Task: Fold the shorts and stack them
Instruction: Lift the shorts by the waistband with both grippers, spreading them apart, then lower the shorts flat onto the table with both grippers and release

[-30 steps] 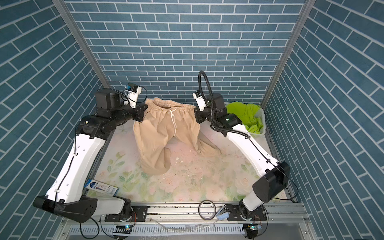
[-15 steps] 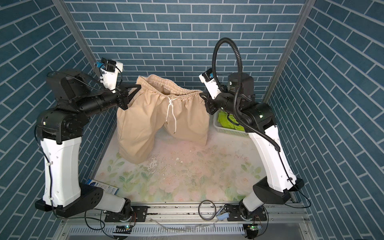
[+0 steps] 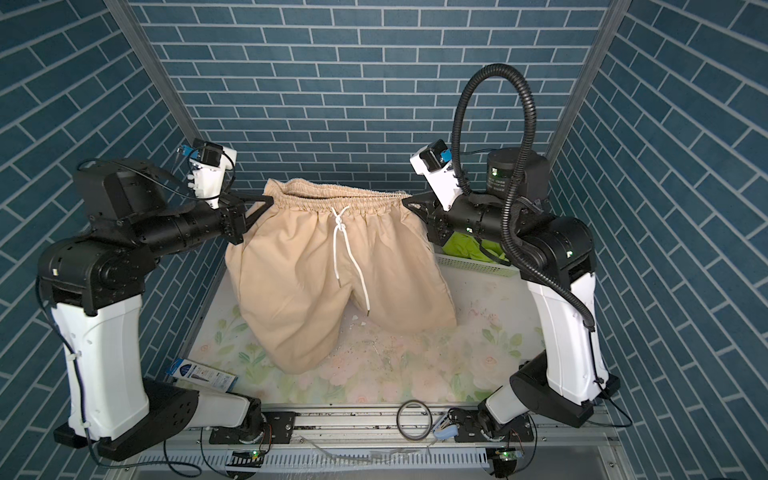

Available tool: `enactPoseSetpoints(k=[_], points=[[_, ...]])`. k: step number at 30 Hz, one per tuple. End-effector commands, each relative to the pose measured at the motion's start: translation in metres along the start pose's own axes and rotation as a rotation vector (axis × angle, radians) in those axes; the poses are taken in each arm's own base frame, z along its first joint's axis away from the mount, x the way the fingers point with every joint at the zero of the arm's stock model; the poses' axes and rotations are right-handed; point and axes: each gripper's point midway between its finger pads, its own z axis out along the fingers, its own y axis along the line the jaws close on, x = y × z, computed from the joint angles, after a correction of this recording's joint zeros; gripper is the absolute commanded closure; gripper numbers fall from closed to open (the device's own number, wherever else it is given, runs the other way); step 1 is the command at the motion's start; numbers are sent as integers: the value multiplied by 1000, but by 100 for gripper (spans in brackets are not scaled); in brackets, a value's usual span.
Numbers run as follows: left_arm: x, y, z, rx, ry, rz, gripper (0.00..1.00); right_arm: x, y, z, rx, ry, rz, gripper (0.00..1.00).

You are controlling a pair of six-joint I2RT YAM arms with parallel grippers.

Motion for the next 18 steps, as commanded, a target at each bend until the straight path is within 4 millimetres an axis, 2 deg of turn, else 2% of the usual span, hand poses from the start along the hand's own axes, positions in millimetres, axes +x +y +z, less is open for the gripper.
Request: enactPoseSetpoints(k=[1, 5, 8, 12, 18], points=[[19, 47, 41, -129, 81, -47, 100, 17, -11, 27, -9, 62, 4, 100], [41, 82, 69, -238, 119, -25, 100, 45, -31, 59, 23, 135, 11, 100], [50, 81, 69, -233, 112, -16, 100, 58, -34, 70, 22, 160, 14, 100], [44, 57, 45, -166, 43, -1, 100, 48, -20, 53, -18, 121, 31, 100], [37, 18, -2, -74, 38, -45, 100, 33, 19, 9, -132, 38, 68, 100]])
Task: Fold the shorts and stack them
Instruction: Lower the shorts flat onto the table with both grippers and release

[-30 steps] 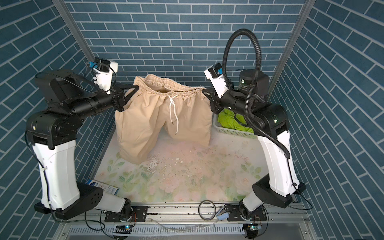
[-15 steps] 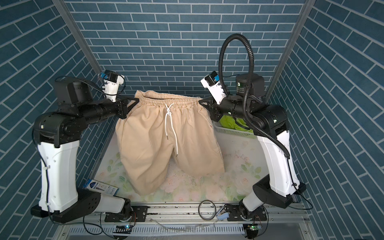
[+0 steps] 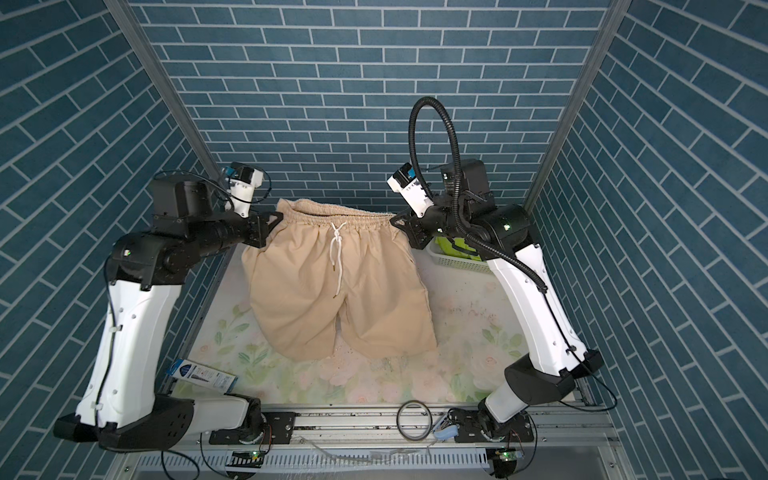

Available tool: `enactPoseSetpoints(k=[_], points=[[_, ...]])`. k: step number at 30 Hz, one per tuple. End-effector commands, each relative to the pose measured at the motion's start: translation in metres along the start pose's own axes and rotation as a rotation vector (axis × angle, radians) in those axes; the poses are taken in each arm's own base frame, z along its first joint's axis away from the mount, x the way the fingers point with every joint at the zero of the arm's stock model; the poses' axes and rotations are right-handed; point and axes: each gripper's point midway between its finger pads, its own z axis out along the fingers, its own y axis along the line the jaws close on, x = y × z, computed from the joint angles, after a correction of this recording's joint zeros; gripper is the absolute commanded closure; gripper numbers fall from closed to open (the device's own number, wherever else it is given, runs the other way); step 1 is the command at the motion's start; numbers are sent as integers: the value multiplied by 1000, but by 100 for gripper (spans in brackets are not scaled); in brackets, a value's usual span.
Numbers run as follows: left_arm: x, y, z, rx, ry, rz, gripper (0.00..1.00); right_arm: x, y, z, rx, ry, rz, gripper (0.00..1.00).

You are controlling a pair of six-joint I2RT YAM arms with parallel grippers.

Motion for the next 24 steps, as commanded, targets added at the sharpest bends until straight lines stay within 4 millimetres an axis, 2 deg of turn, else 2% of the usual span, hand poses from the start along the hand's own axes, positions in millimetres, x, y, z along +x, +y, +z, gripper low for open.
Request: enactPoseSetpoints(k=[1, 6, 9, 11, 12, 15, 18, 21, 24], points=[[-6, -21, -40, 50, -39, -6, 100, -23, 39, -56, -78, -145, -36, 100], [-6, -34, -70, 69, -45, -3, 100, -23, 56, -93, -70, -198, -50, 100], [-11, -32, -72, 51, -41, -9, 100, -29, 56, -104, -48, -217, -58, 100], [-16, -20, -65, -7, -35, -31, 100, -36, 47, -102, -7, -218, -67, 100], [-19, -12, -61, -43, -29, -44, 100, -37, 39, -98, 26, -210, -71, 100], [-25, 7, -36, -104, 12, -57, 100, -41, -2, -76, 153, -165, -63, 100], [-29, 28, 2, -134, 41, -60, 100, -42, -40, -47, 168, -148, -27, 100], [-24, 55, 46, -184, 64, -64, 100, -34, -80, -9, 147, -129, 23, 100], [-9, 83, 92, -212, 85, -87, 100, -18, -119, 36, 85, -107, 94, 100]])
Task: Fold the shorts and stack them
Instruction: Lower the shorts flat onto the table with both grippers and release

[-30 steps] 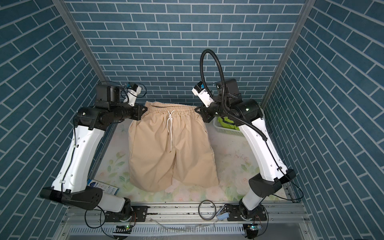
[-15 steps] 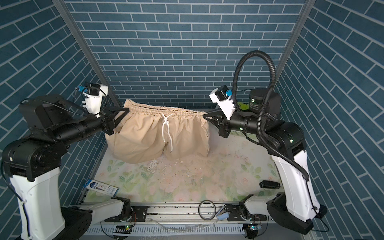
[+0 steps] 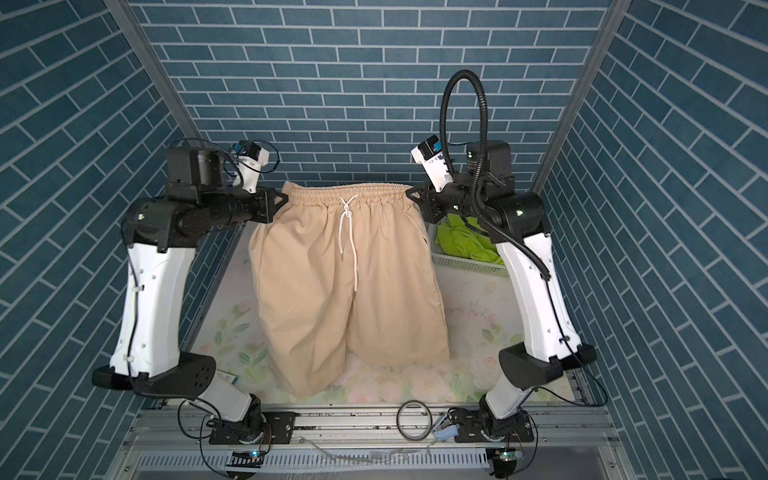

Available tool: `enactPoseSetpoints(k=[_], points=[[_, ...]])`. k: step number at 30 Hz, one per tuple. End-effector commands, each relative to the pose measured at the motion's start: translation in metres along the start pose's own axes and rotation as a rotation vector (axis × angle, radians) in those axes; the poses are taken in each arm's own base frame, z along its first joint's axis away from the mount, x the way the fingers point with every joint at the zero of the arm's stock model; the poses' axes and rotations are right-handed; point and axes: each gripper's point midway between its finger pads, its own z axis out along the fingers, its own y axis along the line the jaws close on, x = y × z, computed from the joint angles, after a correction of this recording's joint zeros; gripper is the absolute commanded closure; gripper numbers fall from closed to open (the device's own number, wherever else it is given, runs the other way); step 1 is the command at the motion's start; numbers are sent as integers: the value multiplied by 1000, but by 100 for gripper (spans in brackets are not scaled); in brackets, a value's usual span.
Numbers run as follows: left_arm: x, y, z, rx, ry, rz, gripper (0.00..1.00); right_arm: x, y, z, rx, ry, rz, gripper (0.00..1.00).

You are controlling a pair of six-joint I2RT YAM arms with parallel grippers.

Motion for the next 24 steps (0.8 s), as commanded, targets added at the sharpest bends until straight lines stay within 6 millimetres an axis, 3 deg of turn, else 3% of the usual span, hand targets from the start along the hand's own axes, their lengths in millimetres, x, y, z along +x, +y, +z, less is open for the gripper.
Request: enactPoseSetpoints(k=[1, 5, 10, 14, 17, 18, 19, 21, 23, 24], points=[[-5, 52, 40, -145, -39, -22, 100, 6, -45, 39, -21, -26, 40, 100], [24, 100, 113, -236, 31, -14, 100, 50, -99, 118, -30, 38, 79, 100], [70, 167, 187, -364, 126, -44, 100, 109, -146, 212, -68, 70, 154, 100], [103, 202, 231, -397, 170, -63, 100, 138, -170, 259, -44, 36, 183, 100], [116, 221, 251, -424, 170, -73, 100, 151, -179, 283, -21, 7, 200, 100], [118, 226, 256, -424, 168, -77, 96, 155, -182, 290, -12, 1, 202, 100], [121, 230, 262, -423, 168, -80, 86, 161, -183, 297, -6, -1, 202, 92], [126, 238, 269, -423, 179, -88, 49, 167, -183, 306, -1, 1, 203, 73], [129, 242, 273, -422, 208, -95, 12, 166, -178, 306, -17, 9, 206, 60], [130, 244, 272, -428, 221, -99, 2, 164, -175, 302, -24, 16, 210, 56]])
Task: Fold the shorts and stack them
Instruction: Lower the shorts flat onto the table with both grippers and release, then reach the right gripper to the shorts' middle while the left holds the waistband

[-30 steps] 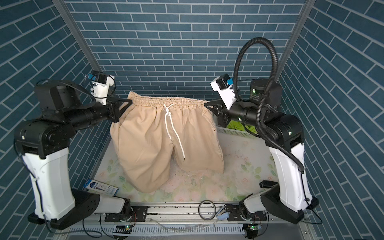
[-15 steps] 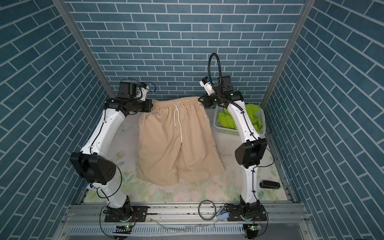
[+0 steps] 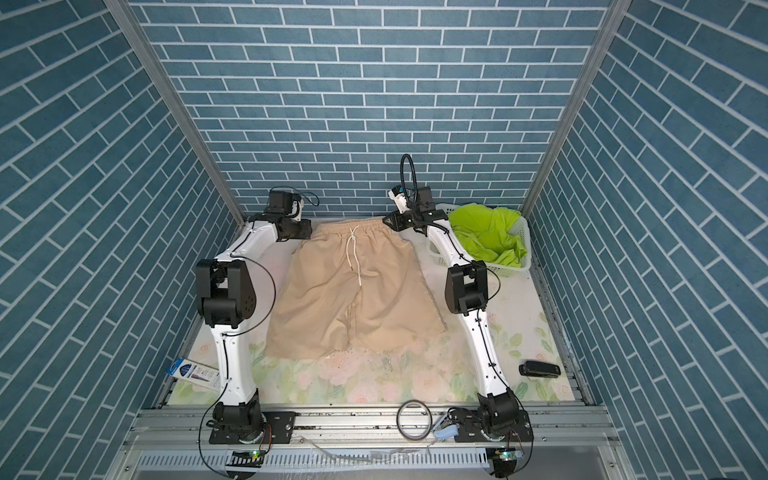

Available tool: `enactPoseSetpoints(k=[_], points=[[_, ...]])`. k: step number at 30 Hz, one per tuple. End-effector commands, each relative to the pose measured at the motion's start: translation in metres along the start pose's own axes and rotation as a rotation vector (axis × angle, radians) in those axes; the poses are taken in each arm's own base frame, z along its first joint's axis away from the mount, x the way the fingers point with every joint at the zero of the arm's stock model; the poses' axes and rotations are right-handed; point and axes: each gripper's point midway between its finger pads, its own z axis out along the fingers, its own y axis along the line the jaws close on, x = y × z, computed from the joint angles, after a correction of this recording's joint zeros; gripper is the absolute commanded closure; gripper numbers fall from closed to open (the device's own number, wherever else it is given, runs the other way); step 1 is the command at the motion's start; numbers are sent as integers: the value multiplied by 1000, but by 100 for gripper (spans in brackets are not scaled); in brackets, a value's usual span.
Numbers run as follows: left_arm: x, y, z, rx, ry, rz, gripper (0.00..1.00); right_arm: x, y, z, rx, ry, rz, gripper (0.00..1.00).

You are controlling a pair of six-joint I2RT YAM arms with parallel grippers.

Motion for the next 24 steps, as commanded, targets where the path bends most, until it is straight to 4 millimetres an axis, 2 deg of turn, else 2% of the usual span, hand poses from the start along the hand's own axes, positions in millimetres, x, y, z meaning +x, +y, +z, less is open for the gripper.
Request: enactPoseSetpoints(k=[1, 4, 7, 10, 12, 13, 16, 17, 18, 21, 24], points=[[-21, 28, -10, -79, -32, -18, 0, -44, 4, -26, 25, -93, -50, 53], [-22, 28, -24, -85, -14, -22, 0, -45, 17, -52, 42, -28, -80, 48], [-15, 22, -47, -68, 23, -46, 0, -36, 33, -86, 73, 73, -115, 45], [9, 0, -78, 3, 80, -88, 0, -17, 45, -124, 141, 183, -81, 43], [25, -20, -97, 47, 85, -86, 0, -4, 68, -147, 141, 218, -34, 43], [35, -29, -105, 56, 81, -76, 0, 9, 82, -152, 129, 231, -20, 43], [58, -50, -114, 91, 82, -42, 0, 56, 124, -156, 143, 265, -22, 41], [61, -58, -112, 106, 79, -13, 0, 79, 141, -153, 118, 290, -10, 41], [63, -68, -108, 127, 70, 33, 0, 93, 156, -151, 93, 299, -1, 41], [53, -96, -90, 164, 35, 179, 0, 134, 199, -140, 52, 307, 19, 41], [28, -101, -65, 151, 27, 212, 0, 171, 238, -120, 29, 346, -19, 41]])
